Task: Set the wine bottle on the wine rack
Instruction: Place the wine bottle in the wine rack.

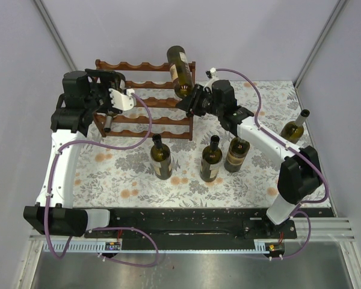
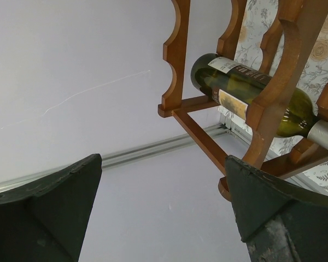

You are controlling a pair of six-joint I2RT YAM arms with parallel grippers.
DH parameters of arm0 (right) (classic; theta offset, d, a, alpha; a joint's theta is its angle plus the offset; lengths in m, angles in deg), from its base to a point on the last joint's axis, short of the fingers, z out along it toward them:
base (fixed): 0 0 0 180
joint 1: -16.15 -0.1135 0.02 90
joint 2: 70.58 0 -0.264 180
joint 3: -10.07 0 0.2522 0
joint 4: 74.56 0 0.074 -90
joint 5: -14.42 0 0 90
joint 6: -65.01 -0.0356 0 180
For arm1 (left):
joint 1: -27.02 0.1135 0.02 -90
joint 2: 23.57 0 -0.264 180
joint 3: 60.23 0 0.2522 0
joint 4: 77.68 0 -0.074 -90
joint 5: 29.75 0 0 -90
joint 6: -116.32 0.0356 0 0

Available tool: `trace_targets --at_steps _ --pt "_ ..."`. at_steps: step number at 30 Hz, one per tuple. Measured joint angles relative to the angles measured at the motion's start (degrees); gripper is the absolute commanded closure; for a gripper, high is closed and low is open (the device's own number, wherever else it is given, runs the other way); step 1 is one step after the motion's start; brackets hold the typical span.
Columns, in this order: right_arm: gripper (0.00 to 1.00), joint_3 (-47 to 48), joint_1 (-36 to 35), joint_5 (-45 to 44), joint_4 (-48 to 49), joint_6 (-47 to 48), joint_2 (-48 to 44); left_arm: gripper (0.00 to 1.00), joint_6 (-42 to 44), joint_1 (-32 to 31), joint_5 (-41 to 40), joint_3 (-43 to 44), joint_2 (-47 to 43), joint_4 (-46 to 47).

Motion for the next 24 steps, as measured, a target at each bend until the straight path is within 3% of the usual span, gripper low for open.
trace_targets --at_steps 13,24 --pt "1.00 3.67 1.60 0.37 0.07 3.04 3.61 0.01 0.76 0.00 -0.02 -0.11 0.00 0.42" --pt "1.00 11.13 3.87 2.91 -12.00 11.45 4.87 0.01 2.99 0.00 -0.57 -1.81 -0.39 0.79"
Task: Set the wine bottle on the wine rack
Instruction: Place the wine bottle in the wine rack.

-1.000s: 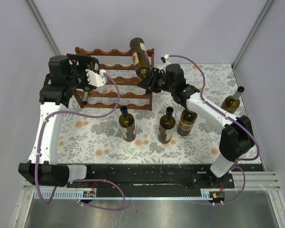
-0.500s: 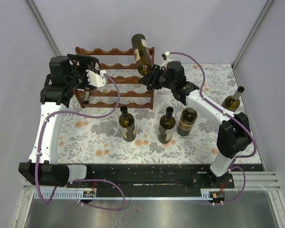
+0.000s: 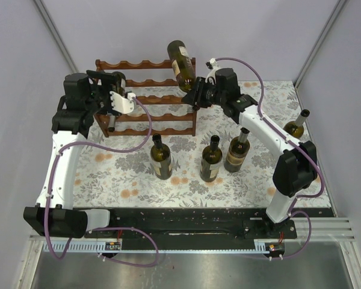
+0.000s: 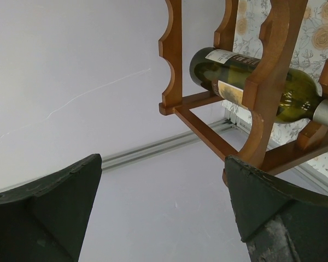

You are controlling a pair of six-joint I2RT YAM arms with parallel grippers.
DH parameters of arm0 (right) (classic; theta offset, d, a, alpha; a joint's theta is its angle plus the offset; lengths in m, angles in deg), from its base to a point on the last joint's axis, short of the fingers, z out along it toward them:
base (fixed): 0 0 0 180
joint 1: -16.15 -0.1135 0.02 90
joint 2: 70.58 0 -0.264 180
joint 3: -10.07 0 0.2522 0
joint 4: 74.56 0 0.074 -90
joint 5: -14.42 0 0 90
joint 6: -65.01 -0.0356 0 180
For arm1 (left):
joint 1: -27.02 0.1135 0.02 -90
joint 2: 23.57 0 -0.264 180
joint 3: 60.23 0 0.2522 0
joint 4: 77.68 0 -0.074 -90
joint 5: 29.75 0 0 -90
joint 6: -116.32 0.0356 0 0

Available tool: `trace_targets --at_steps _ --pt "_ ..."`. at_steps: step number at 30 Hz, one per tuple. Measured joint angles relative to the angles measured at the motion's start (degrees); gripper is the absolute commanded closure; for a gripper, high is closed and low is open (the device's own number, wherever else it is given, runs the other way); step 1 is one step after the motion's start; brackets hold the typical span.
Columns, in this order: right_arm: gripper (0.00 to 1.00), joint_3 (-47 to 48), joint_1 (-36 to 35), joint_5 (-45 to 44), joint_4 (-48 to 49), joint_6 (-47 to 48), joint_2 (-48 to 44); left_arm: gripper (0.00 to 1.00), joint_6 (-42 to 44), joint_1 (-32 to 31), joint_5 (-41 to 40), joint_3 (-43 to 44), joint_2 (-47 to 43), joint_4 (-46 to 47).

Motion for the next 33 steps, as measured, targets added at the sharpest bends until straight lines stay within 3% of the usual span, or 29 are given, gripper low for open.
trace_targets --at_steps 18,33 --pt "1.00 5.66 -3.41 -0.39 0.07 -8.33 3.52 0.02 4.28 -6.51 -3.32 -4.39 -4.39 1.07" --pt "1.00 5.57 -5.86 -2.25 0.17 -15.21 3.50 0.02 0.79 -8.20 -8.63 -4.28 -3.76 4.83"
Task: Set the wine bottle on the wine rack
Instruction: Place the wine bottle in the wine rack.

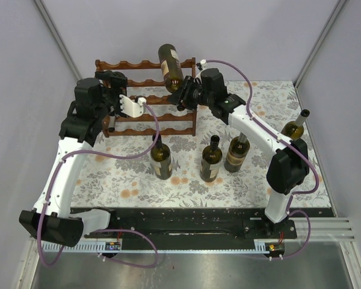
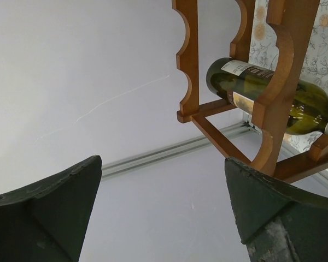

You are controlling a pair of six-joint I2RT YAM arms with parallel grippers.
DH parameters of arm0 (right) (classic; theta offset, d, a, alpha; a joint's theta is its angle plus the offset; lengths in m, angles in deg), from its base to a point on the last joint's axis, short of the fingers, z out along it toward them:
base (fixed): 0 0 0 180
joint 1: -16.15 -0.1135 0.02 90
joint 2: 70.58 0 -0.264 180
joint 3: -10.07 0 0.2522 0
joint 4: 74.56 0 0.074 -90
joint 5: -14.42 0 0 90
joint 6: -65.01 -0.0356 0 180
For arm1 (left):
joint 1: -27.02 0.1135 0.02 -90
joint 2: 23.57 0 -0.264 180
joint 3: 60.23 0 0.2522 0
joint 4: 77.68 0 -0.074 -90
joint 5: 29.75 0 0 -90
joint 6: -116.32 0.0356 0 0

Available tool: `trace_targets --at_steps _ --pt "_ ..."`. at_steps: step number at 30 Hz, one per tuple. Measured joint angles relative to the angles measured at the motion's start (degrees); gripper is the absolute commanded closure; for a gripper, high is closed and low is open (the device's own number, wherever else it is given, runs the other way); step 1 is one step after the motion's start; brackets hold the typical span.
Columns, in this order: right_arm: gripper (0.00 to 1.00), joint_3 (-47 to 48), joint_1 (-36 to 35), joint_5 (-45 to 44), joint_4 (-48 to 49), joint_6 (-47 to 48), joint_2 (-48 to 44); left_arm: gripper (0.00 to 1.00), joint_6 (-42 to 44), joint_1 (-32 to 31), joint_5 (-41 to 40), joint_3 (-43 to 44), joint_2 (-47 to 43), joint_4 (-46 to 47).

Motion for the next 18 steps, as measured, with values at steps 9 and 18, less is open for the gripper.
trace_targets --at_steps 9,18 --pt "1.00 -0.57 0.00 0.15 2.38 -3.85 0.00 0.02 -0.68 -0.33 -1.64 -0.39 0.04 0.83" --pt "1.00 -0.96 -0.02 0.83 2.45 -4.35 -0.17 0.05 -2.97 -1.09 -4.33 1.90 3.50 0.83"
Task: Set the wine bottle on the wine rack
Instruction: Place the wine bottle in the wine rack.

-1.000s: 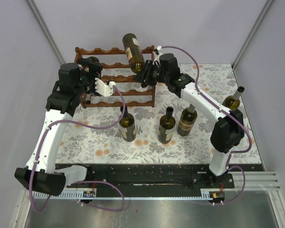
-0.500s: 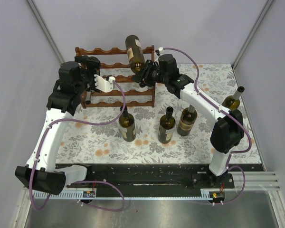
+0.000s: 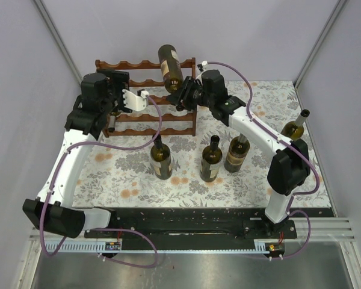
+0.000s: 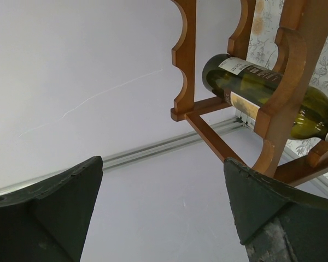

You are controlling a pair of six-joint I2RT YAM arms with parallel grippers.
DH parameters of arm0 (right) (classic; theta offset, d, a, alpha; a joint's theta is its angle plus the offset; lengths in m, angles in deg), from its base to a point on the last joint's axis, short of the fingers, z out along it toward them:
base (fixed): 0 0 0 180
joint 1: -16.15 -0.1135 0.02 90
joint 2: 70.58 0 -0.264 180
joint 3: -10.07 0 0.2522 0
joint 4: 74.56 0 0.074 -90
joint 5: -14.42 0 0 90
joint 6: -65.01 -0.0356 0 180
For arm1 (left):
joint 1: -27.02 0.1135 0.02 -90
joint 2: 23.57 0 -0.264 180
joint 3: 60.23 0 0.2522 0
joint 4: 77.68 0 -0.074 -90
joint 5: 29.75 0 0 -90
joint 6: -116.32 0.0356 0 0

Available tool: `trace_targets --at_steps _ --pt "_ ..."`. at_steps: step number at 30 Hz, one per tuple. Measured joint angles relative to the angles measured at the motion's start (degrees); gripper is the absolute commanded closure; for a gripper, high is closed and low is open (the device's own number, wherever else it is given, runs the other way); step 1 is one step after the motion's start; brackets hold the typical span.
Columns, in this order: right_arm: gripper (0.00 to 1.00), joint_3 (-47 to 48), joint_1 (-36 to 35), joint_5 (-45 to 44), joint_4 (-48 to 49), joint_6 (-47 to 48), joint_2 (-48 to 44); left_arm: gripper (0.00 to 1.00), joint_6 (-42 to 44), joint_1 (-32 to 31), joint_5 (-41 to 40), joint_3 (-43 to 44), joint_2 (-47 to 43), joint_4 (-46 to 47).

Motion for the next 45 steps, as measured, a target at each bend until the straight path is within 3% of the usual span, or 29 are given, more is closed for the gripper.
trace_targets --at_steps 13,27,45 --pt "1.00 -13.88 -0.22 -2.86 17.40 -4.42 -4.57 0.05 -1.53 -0.20 -3.23 1.33 3.58 0.17" --pt "1.00 -15.45 -0.74 -8.26 30.58 -7.08 -4.55 0.05 -1.53 -0.79 -5.05 1.36 5.27 0.26" --pt "1.00 -23.30 -2.25 -9.97 32.15 -13.66 -6.27 0.06 -1.49 -0.92 -6.29 1.36 7.34 0.37"
